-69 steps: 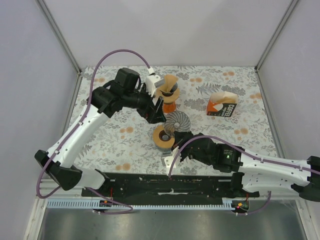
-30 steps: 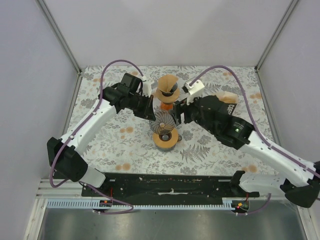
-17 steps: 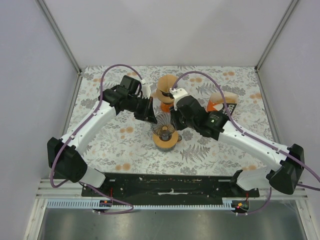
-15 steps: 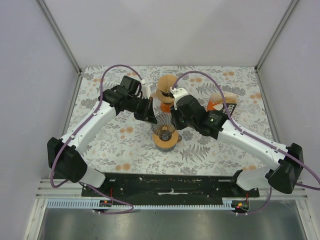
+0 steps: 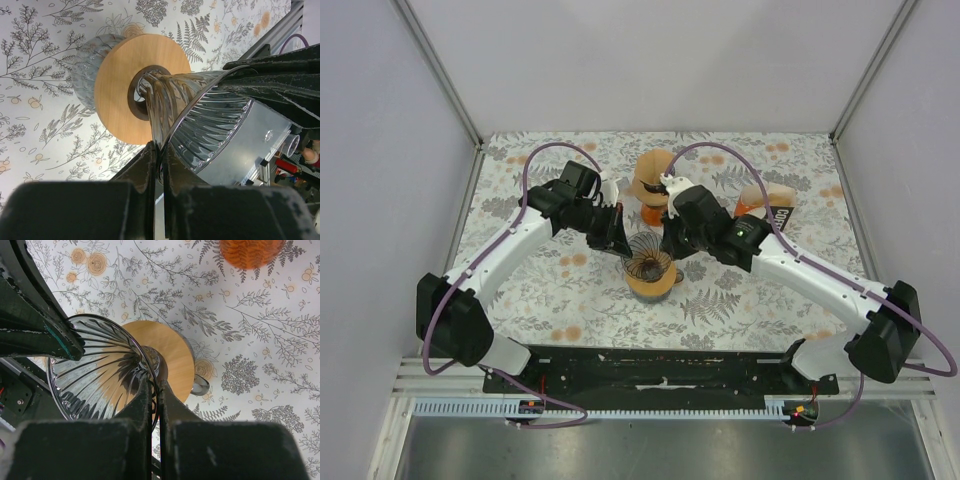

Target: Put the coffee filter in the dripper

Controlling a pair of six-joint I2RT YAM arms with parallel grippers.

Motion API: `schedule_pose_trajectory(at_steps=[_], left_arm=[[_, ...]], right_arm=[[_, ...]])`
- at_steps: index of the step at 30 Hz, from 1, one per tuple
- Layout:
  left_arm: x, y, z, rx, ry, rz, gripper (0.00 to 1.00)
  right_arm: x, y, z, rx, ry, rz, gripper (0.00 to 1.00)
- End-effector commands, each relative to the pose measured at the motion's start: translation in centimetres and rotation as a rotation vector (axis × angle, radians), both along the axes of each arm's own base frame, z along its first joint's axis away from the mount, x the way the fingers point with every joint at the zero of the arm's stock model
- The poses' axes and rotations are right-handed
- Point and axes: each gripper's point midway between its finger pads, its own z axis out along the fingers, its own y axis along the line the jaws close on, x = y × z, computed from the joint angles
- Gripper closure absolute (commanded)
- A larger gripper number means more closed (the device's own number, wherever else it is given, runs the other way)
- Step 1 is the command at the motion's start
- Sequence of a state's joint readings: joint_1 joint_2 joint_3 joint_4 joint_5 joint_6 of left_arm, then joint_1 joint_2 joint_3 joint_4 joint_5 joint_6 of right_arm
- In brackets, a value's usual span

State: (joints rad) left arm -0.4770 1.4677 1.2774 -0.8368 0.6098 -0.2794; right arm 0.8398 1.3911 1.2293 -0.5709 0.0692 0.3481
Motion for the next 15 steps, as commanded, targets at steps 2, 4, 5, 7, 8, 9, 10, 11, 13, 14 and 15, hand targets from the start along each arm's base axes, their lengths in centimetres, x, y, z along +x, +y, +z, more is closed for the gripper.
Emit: schedule_pose_trajectory(at_steps=[2, 4, 5, 7, 8, 9, 10, 11, 13, 14, 15], left_arm=[[-1.5, -2.0, 5.5, -0.195, -0.016, -0.063, 0.98], [-1.8, -1.9, 5.4, -0.197, -0.01, -0.068, 0.98], [-2.0, -1.9, 5.0, -0.195, 0.003, -0.067, 0.98], [-2.2, -1.8, 4.3, -0.196, 0.034, -0.059, 0.98], [-2.3, -1.8, 4.0, -0.196, 0.047, -0.059, 0.98], [-2.3, -1.9, 4.0, -0.198, 0.049, -0.061, 0.98], [-2.3, -1.9, 4.1, -0.2, 0.051, -0.06, 0.98], [-2.4, -1.9, 4.1, -0.203, 0.055, -0.066, 0.98], [-2.5, -2.0, 4.2, -0.208, 0.06, -0.069, 0.98], [-2.5, -2.0, 4.2, -0.208, 0.057, -0.07, 0.98], [-2.5, -1.9, 4.0, -0.205, 0.062, -0.067, 0.98]], right_arm=[[-1.0, 0.0, 0.1, -0.011, 0.039, 0.061, 1.0], [-1.2, -0.2, 0.3, -0.015, 0.041, 0.063, 1.0], [-1.2, -0.3, 0.2, -0.024, 0.045, 0.064, 1.0], [-1.1, -0.7, -0.3, -0.04, 0.057, 0.059, 1.0], [-1.7, -0.3, -0.5, -0.023, 0.086, 0.091, 1.0], [-1.8, -0.2, -0.8, -0.018, 0.099, 0.098, 1.0], [-2.0, -0.1, -1.1, -0.014, 0.114, 0.109, 1.0], [-2.1, 0.0, -1.4, -0.011, 0.123, 0.115, 1.0], [-2.0, -0.2, -1.9, -0.014, 0.136, 0.11, 1.0], [-2.0, -0.3, -2.2, -0.017, 0.143, 0.111, 1.0], [-2.0, -0.3, -2.5, -0.019, 0.151, 0.111, 1.0]])
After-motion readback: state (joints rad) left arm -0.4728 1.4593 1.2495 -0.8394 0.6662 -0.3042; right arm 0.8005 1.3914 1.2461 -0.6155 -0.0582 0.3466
